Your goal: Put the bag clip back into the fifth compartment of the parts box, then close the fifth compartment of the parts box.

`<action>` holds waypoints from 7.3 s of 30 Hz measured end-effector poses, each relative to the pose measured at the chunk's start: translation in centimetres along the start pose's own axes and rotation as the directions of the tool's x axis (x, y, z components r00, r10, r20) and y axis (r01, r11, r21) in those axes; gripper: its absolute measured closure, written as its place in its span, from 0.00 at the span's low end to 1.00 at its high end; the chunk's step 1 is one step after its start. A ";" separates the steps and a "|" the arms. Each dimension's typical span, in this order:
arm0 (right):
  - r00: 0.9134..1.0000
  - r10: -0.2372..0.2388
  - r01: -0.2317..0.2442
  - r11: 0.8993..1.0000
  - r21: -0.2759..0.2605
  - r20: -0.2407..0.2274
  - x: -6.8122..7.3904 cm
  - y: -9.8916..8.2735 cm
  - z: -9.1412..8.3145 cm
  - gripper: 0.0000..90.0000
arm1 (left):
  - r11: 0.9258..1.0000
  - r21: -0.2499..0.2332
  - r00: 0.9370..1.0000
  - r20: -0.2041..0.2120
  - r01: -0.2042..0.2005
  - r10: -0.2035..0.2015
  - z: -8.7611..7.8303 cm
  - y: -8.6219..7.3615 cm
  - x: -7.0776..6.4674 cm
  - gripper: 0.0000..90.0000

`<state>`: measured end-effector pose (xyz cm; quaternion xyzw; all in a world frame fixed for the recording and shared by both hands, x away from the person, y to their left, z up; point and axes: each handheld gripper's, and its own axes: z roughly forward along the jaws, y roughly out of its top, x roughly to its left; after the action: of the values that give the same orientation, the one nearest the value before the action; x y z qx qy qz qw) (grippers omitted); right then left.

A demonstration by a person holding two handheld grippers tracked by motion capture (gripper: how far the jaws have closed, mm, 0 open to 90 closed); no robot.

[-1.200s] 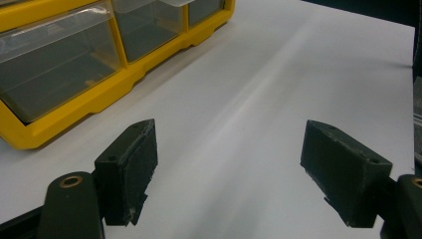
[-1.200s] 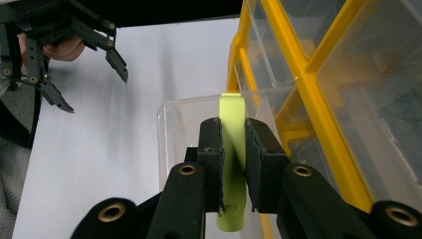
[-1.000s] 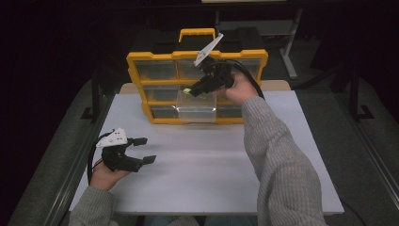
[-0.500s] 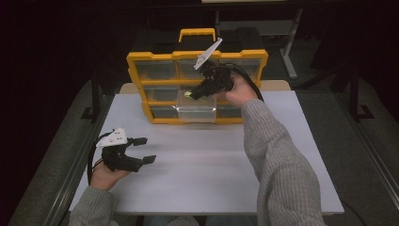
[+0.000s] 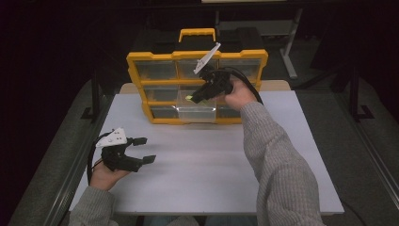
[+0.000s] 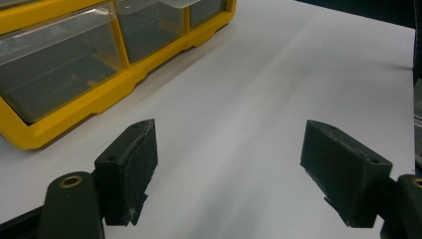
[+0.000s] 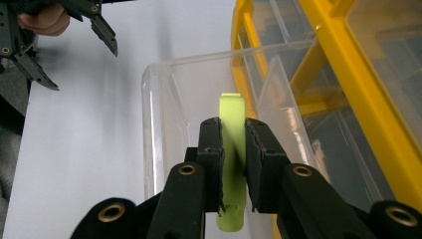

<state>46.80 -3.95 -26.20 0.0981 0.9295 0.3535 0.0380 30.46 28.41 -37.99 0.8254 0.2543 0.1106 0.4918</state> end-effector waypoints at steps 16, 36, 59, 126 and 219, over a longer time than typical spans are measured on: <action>1.000 0.029 -0.029 0.999 -0.016 0.001 -0.1 -0.4 -0.3 0.79 | 1.000 0.003 1.000 -0.001 -0.006 0.006 -0.1 0.0 0.0 0.25; 0.999 0.038 -0.042 0.990 -0.134 -0.029 2.0 0.5 -3.5 0.78 | 1.000 -0.009 1.000 -0.007 0.004 -0.004 -0.2 0.0 0.1 0.24; 0.998 0.011 -0.022 0.985 -0.171 -0.065 5.6 -0.6 -4.4 0.83 | 1.000 0.003 1.000 -0.009 -0.002 0.002 -0.2 -0.1 0.1 0.23; 0.999 0.040 -0.037 0.996 -0.076 0.029 6.4 -3.9 0.5 0.99 | 1.000 0.004 1.000 -0.012 0.004 -0.004 -0.3 -0.2 0.0 0.23; 0.991 0.077 -0.073 0.996 -0.043 0.105 2.8 -2.7 1.6 0.99 | 1.000 -0.014 0.999 -0.017 0.027 -0.027 -0.9 -0.3 0.0 0.24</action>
<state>43.90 -4.29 -29.20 0.1509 0.9146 0.3672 0.0763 29.93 29.18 -37.82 0.8175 0.2687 0.1126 0.4968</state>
